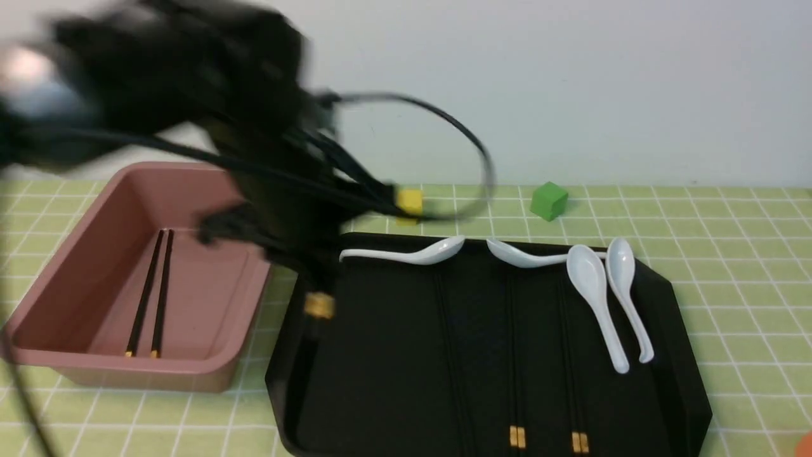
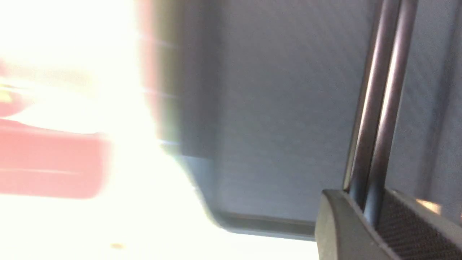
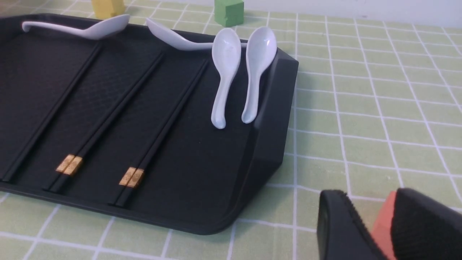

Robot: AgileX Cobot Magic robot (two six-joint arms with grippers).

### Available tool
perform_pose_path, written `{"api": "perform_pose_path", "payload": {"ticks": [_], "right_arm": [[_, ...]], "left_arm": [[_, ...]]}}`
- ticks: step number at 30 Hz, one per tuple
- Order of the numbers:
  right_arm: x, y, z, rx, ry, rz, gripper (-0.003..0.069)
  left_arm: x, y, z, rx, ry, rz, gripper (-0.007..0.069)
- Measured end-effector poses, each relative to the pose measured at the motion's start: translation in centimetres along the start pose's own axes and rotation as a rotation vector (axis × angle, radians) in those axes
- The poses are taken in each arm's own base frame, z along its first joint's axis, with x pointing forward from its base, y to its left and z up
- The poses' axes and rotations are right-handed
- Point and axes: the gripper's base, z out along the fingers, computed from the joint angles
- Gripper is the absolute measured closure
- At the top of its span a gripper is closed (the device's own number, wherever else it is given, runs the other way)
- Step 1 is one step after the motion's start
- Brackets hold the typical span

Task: On green tablecloth take chopsticks from black tray and put them in box.
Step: 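Place the chopsticks into the pink bin with the left gripper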

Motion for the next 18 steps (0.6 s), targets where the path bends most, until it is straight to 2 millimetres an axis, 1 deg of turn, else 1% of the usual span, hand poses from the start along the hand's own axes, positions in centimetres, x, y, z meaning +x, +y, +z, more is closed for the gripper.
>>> {"api": "perform_pose_path", "payload": {"ticks": [1, 2, 3, 4, 5, 6, 8, 10, 12, 13, 14, 16, 18], "right_arm": [[0.0, 0.0, 0.0, 0.0, 0.0, 0.0, 0.0419], [0.0, 0.0, 0.0, 0.0, 0.0, 0.0, 0.0419], [0.0, 0.0, 0.0, 0.0, 0.0, 0.0, 0.0419], [0.0, 0.0, 0.0, 0.0, 0.0, 0.0, 0.0419], [0.0, 0.0, 0.0, 0.0, 0.0, 0.0, 0.0419], [0.0, 0.0, 0.0, 0.0, 0.0, 0.0, 0.0419], [0.0, 0.0, 0.0, 0.0, 0.0, 0.0, 0.0419], [0.0, 0.0, 0.0, 0.0, 0.0, 0.0, 0.0419], [0.0, 0.0, 0.0, 0.0, 0.0, 0.0, 0.0419], [0.0, 0.0, 0.0, 0.0, 0.0, 0.0, 0.0419], [0.0, 0.0, 0.0, 0.0, 0.0, 0.0, 0.0419], [0.0, 0.0, 0.0, 0.0, 0.0, 0.0, 0.0419], [0.0, 0.0, 0.0, 0.0, 0.0, 0.0, 0.0419]], "left_arm": [[0.0, 0.0, 0.0, -0.003, 0.005, 0.0, 0.0508], [-0.8, 2.3, -0.9, -0.034, -0.008, -0.002, 0.0508], [-1.3, 3.7, -1.1, -0.054, -0.009, -0.009, 0.0508], [-1.8, 4.8, -1.0, -0.066, -0.008, -0.016, 0.0508], [-2.1, 5.5, -0.7, -0.073, -0.011, -0.02, 0.0508], [-2.7, 6.5, 0.3, -0.085, -0.008, -0.021, 0.0508], [-3.5, 7.4, 1.6, -0.095, -0.007, -0.01, 0.0508], [-4.4, 8.2, 4.2, -0.112, 0.006, 0.028, 0.0508], [-4.9, 8.6, 6.5, -0.138, 0.026, 0.058, 0.0508], [-5.0, 8.6, 6.5, -0.139, 0.022, 0.061, 0.0508], [-5.2, 8.9, 8.0, -0.162, 0.036, 0.08, 0.0508], [-5.4, 9.1, 10.0, -0.184, 0.044, 0.103, 0.0504], [-5.5, 9.2, 11.3, -0.194, 0.057, 0.115, 0.0489]]}}
